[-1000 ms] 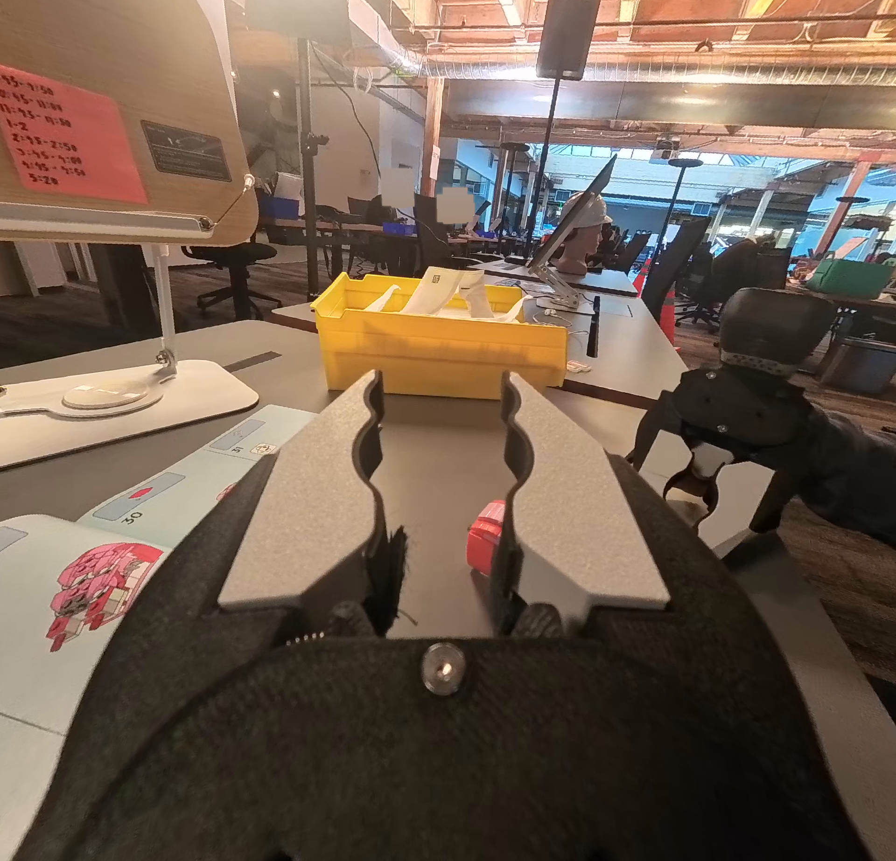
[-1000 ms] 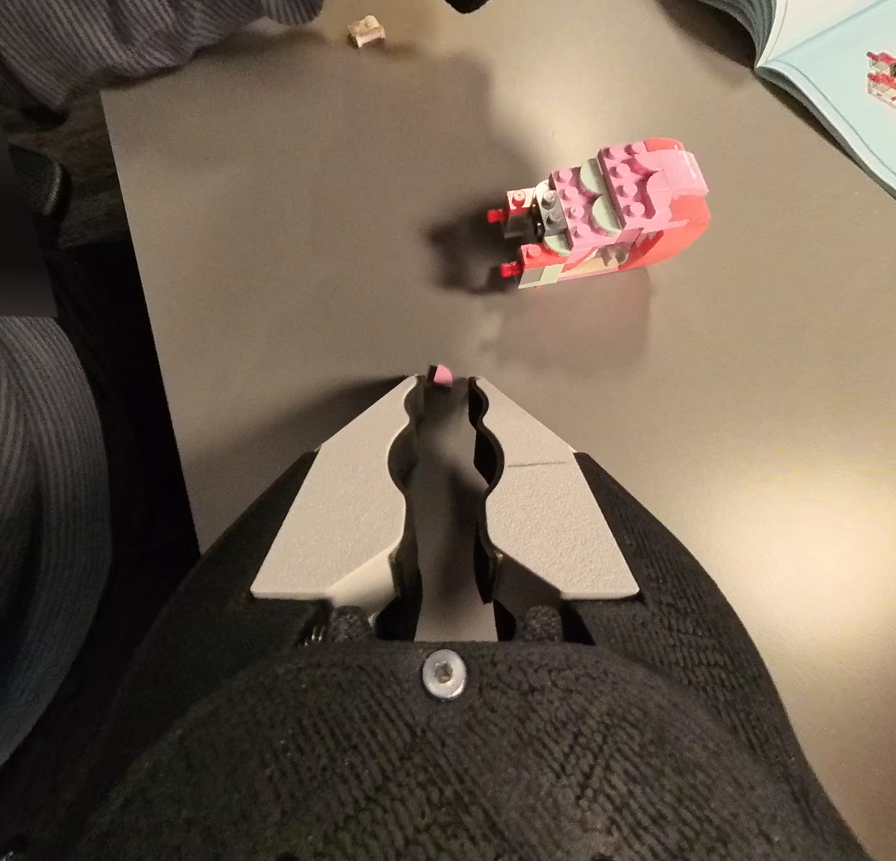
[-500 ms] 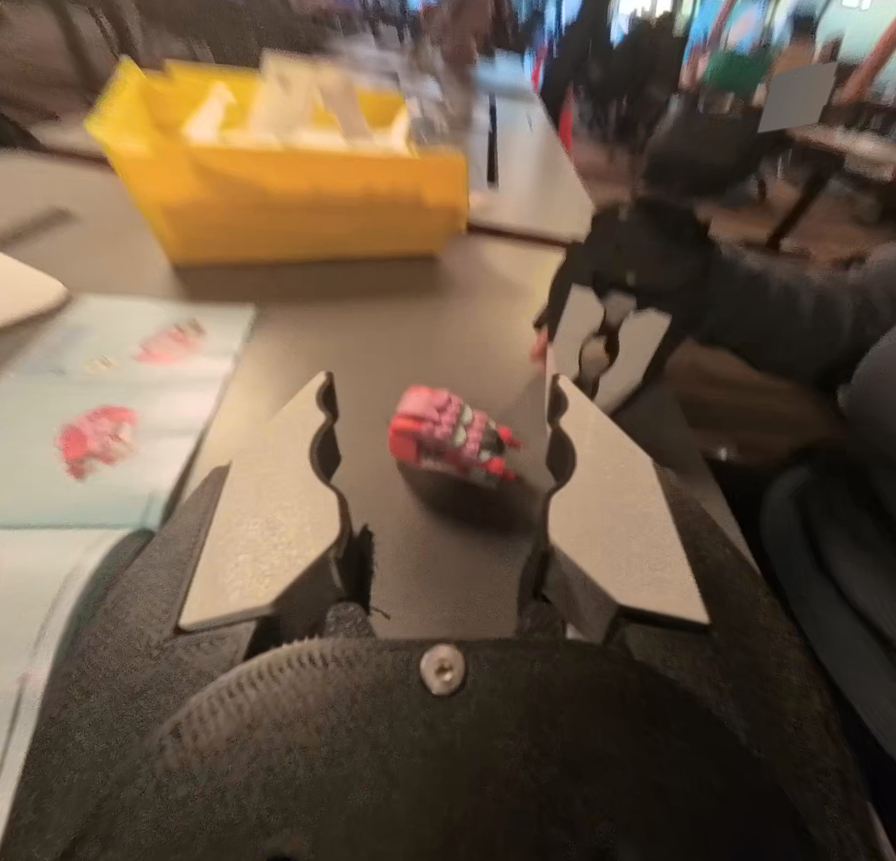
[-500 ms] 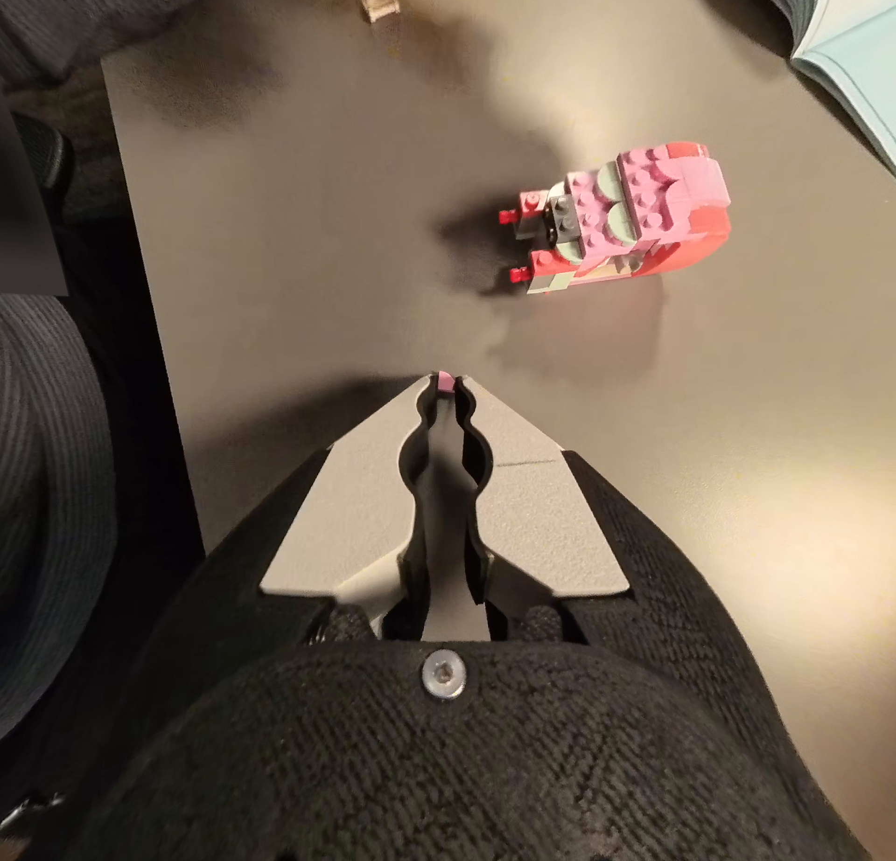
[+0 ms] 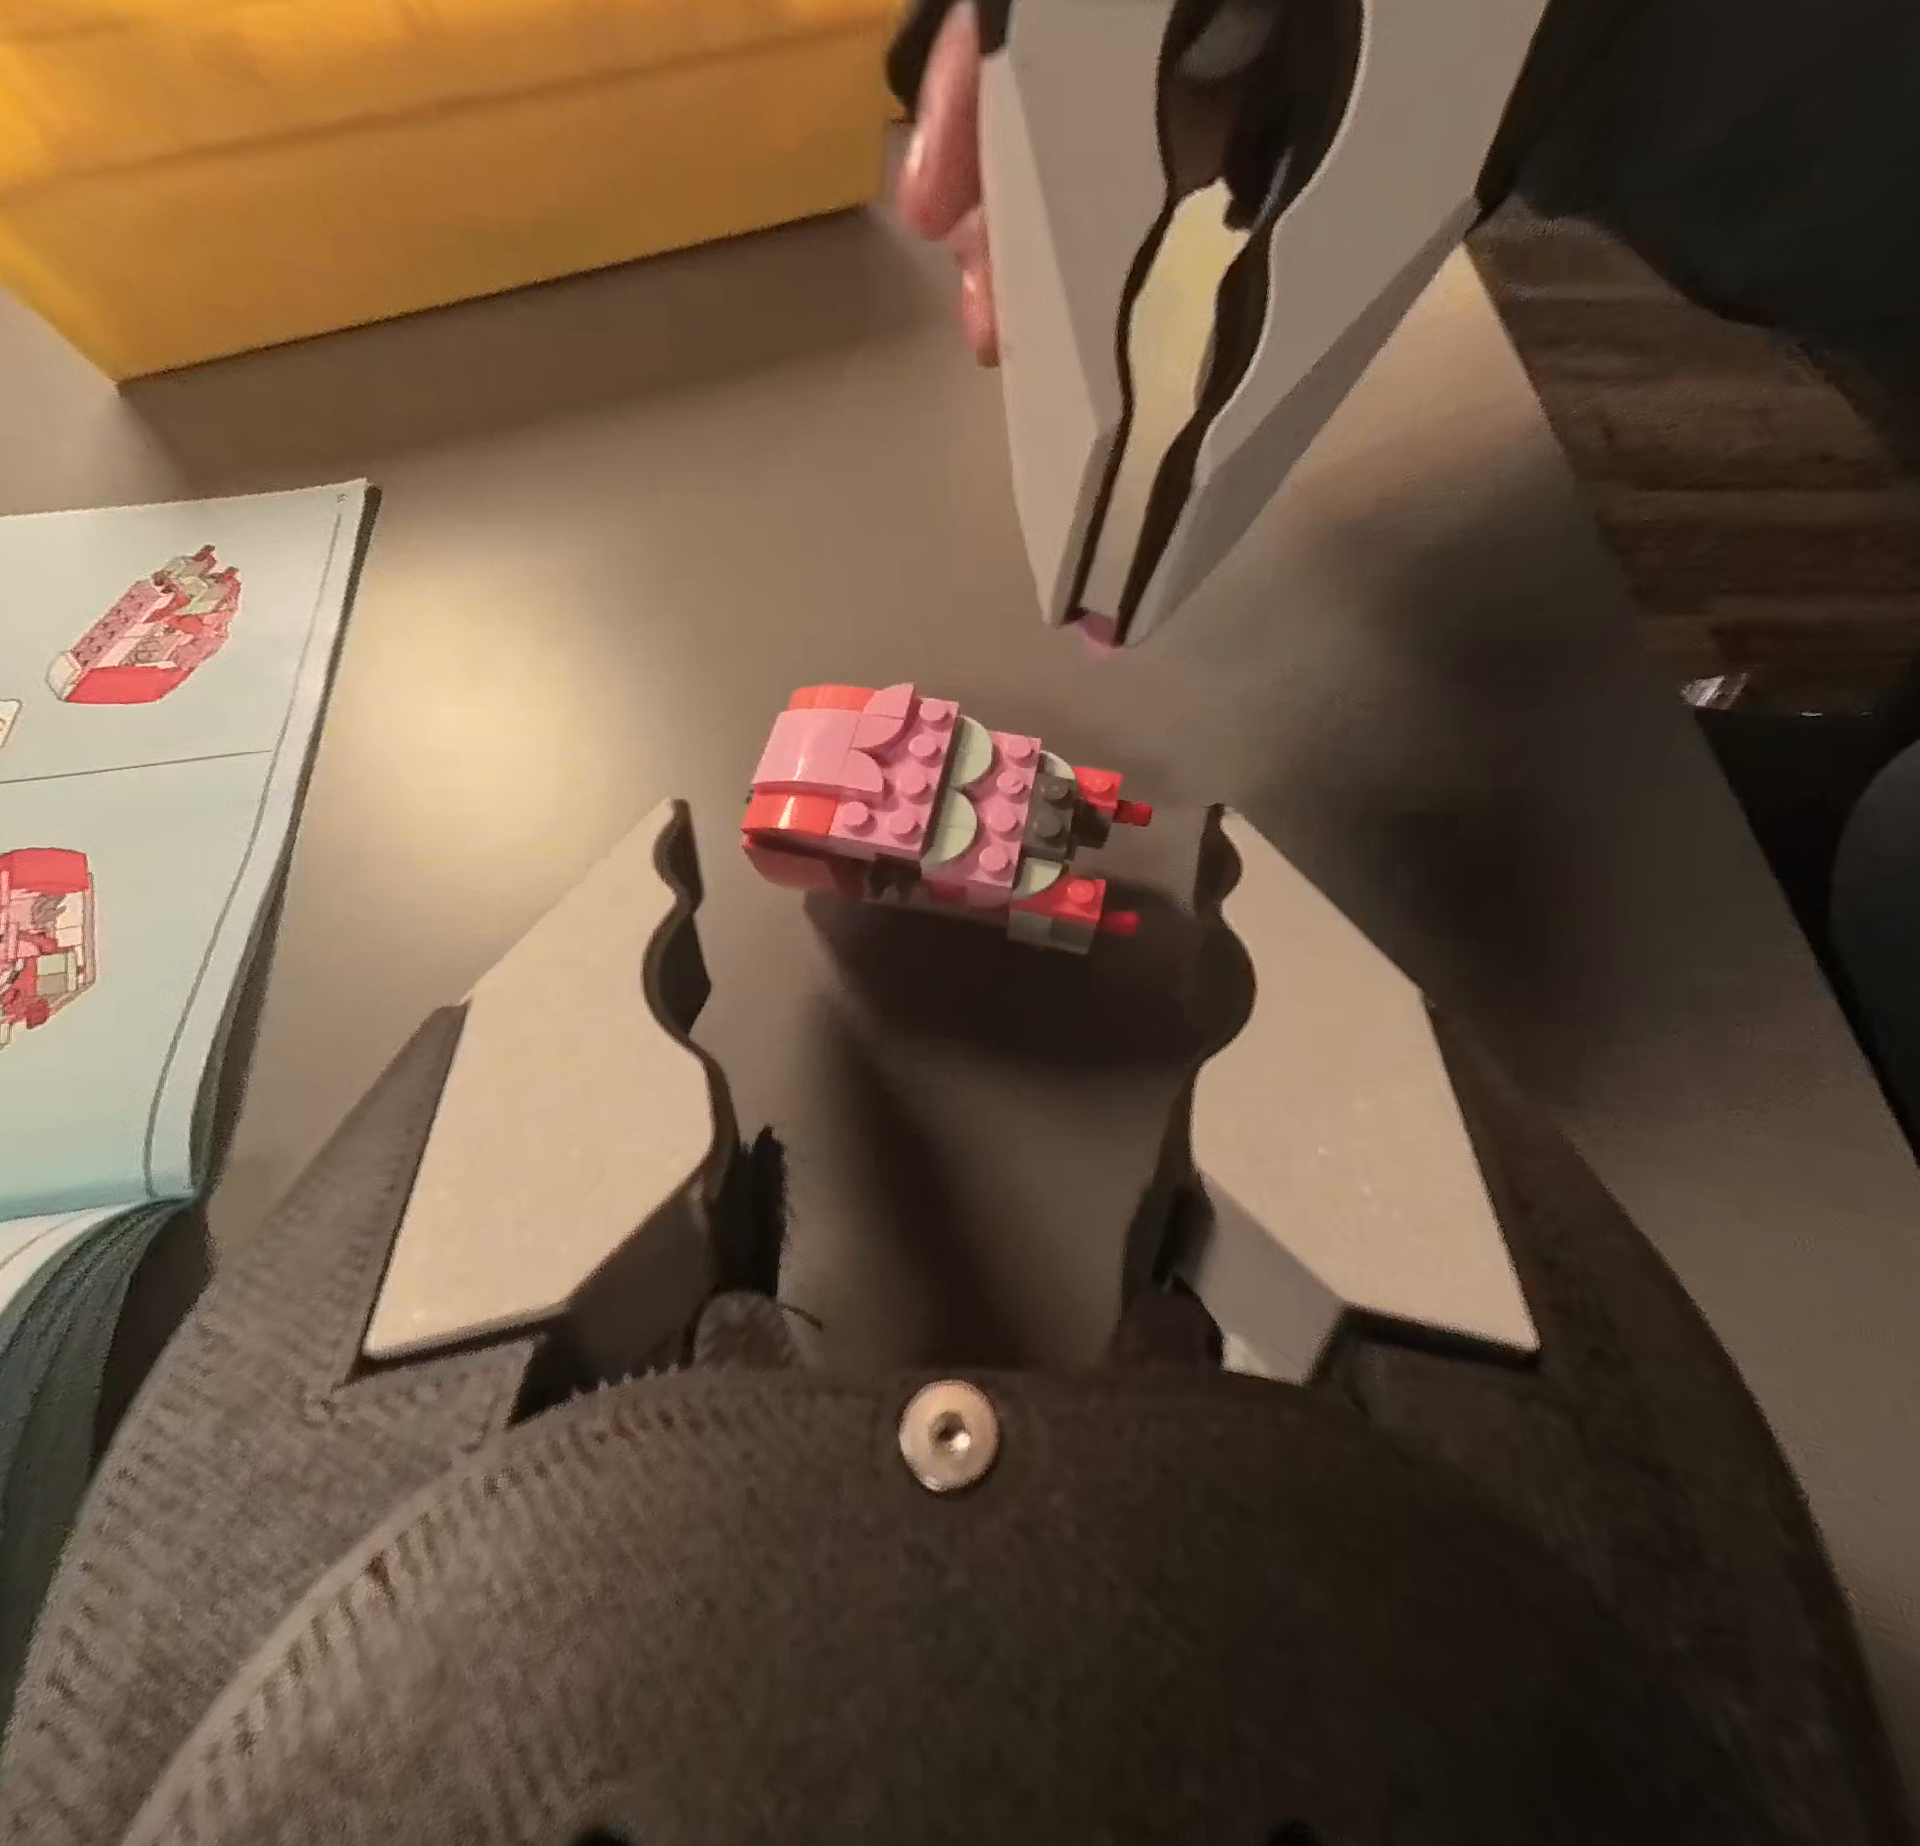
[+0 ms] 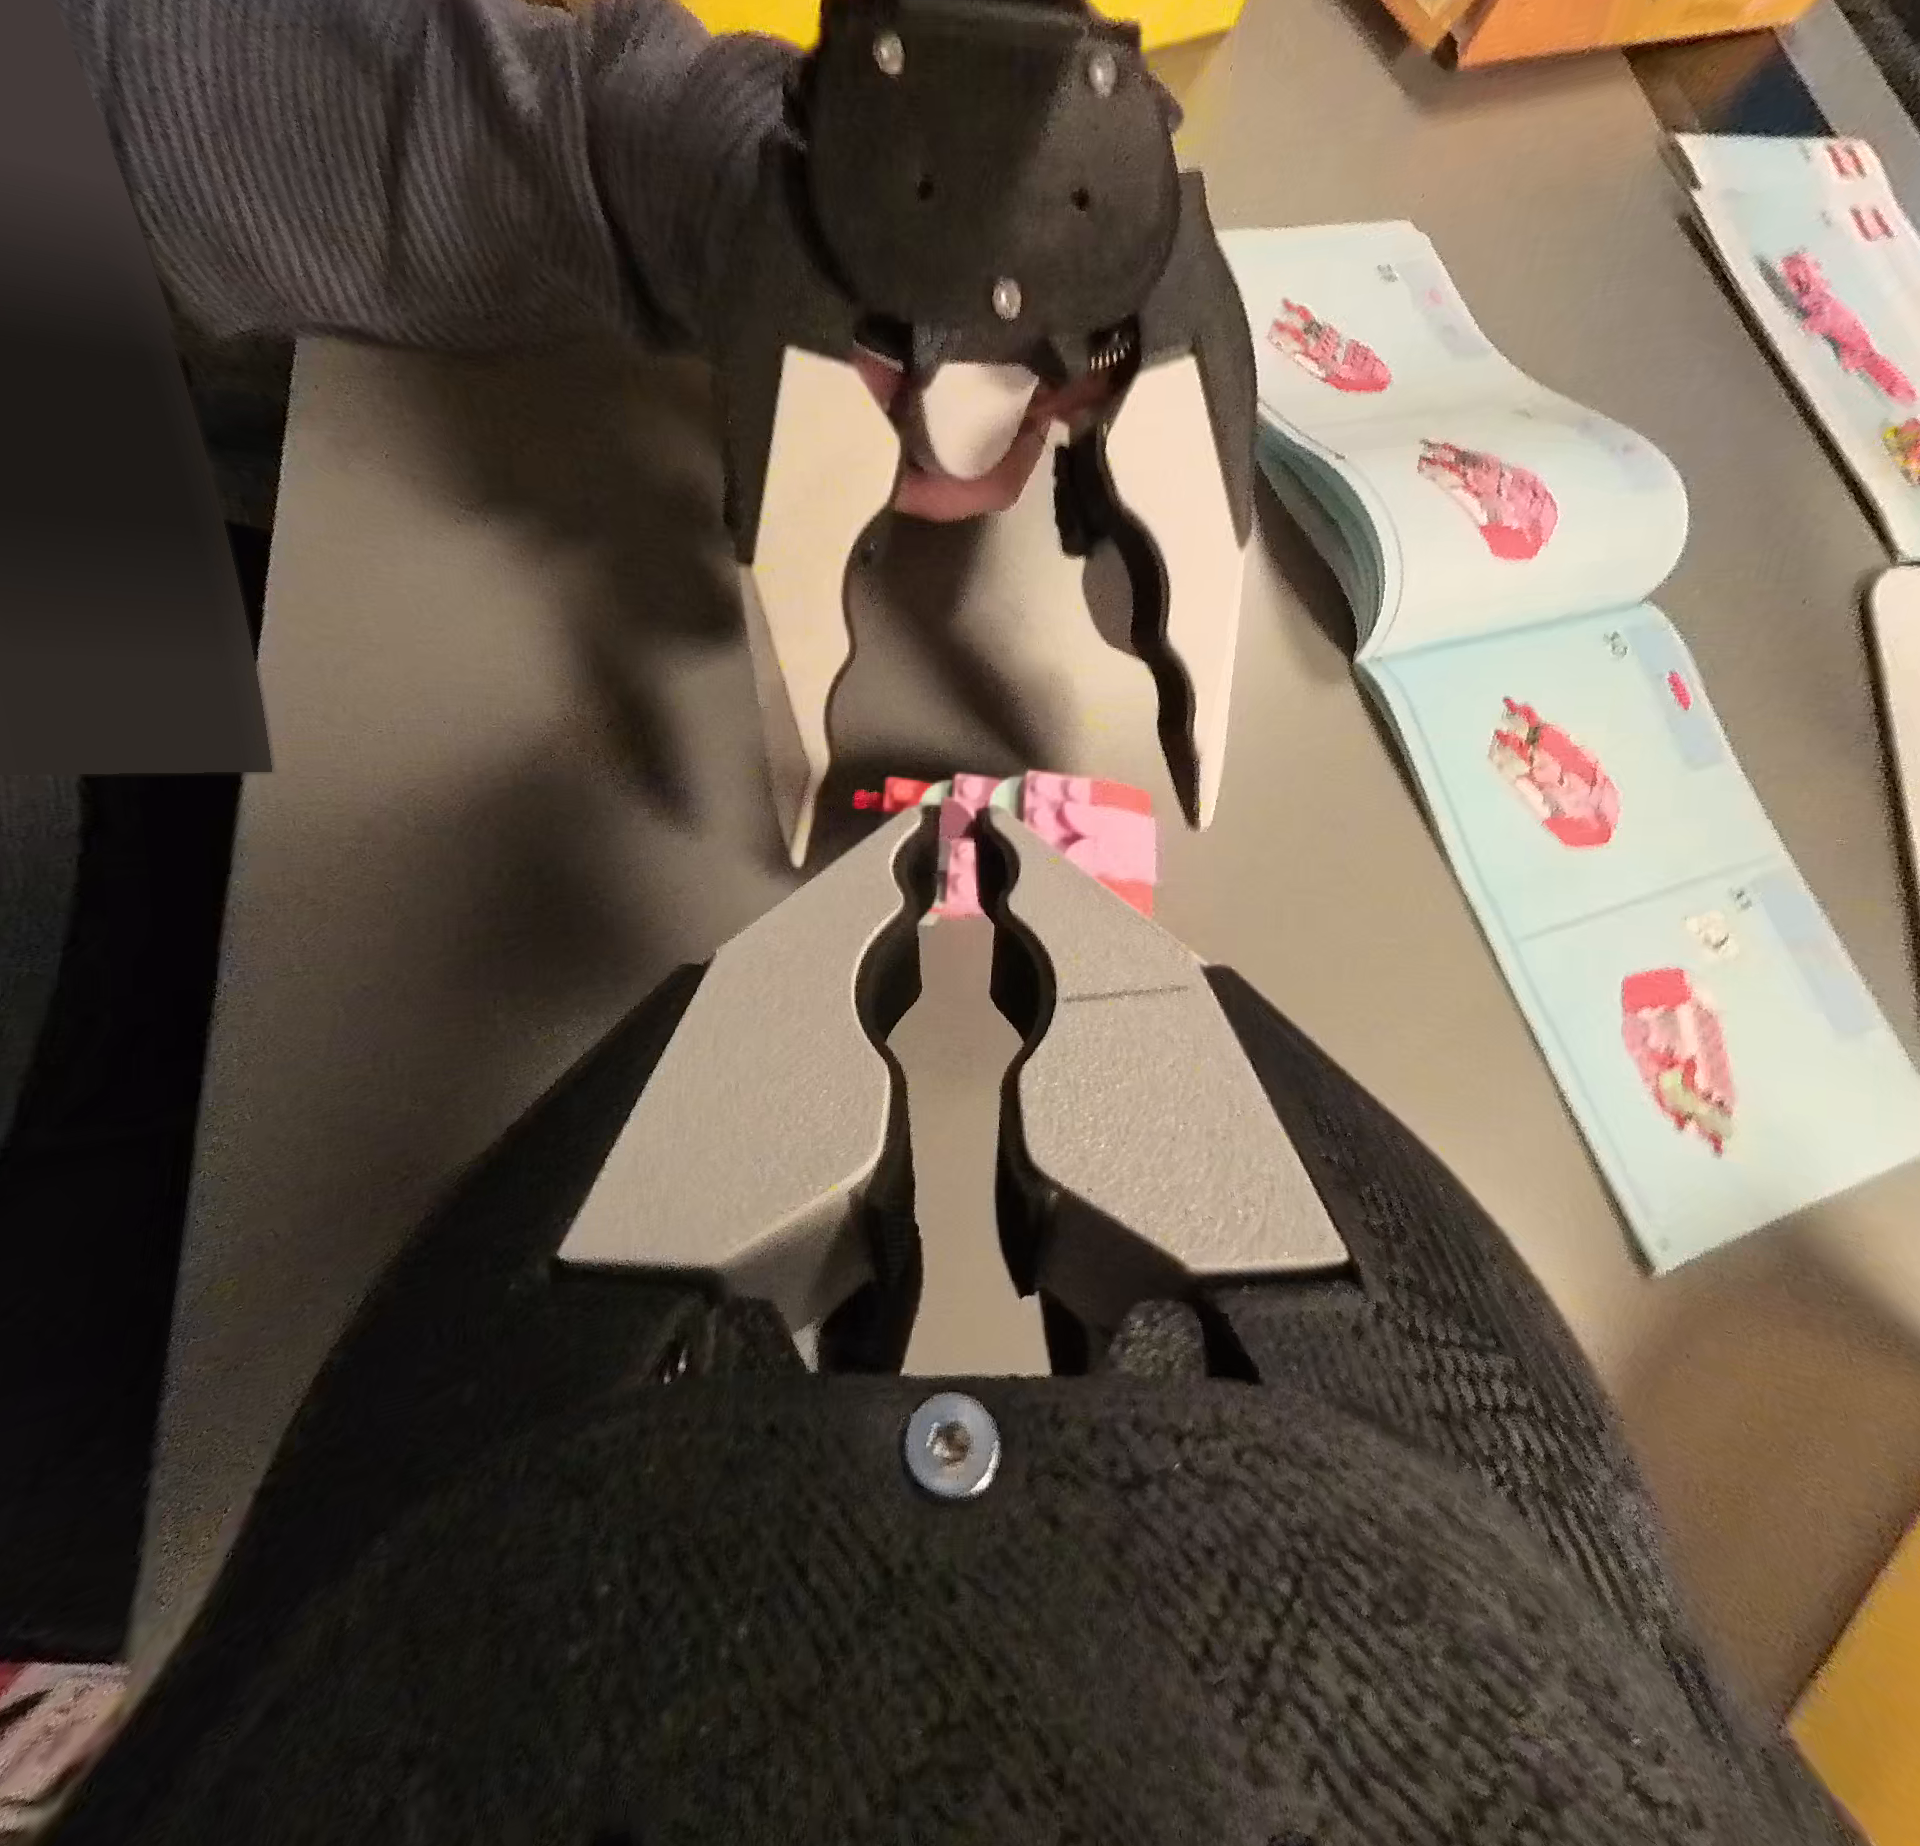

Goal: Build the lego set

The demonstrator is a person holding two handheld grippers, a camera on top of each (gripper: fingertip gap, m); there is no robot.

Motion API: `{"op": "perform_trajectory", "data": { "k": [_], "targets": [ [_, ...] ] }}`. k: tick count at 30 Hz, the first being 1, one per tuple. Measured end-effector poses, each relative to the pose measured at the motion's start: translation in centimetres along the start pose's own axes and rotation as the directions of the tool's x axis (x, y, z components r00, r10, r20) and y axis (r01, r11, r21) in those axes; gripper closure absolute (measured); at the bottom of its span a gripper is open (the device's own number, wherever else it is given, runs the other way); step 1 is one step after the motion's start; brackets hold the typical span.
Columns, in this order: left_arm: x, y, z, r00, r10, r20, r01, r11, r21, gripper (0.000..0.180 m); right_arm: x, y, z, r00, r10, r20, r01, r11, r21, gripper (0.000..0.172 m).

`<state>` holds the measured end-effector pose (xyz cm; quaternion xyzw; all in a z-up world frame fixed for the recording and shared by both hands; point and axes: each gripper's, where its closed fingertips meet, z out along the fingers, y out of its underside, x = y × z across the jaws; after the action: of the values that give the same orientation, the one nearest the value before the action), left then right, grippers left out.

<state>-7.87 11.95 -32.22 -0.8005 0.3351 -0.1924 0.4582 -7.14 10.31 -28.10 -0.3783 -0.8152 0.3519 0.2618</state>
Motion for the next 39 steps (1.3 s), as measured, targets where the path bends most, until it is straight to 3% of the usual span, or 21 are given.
{"op": "perform_trajectory", "data": {
  "k": [7,10,21,39],
  "targets": [
    [0.1,1.5,1.4,0.998,0.067,-0.017,-0.069,0.990,-0.126,0.095,1.4,-0.4,1.5,0.986,-0.110,0.127,0.120,0.990,-0.071,0.167],
    [0.2,1.4,1.3,0.998,0.053,-0.036,-0.057,0.991,-0.119,0.103,1.5,0.0,2.1,0.972,-0.123,0.200,0.146,0.984,-0.101,0.167],
    [0.9,1.4,1.3,0.995,0.067,-0.079,-0.076,0.990,-0.118,0.104,1.5,0.9,3.3,0.931,-0.139,0.339,0.210,0.960,-0.184,0.167],
    [0.9,1.5,1.3,0.997,0.053,-0.064,-0.060,0.990,-0.125,0.103,1.5,1.3,3.2,0.955,-0.138,0.263,0.230,0.904,-0.361,0.167]
  ]
}}
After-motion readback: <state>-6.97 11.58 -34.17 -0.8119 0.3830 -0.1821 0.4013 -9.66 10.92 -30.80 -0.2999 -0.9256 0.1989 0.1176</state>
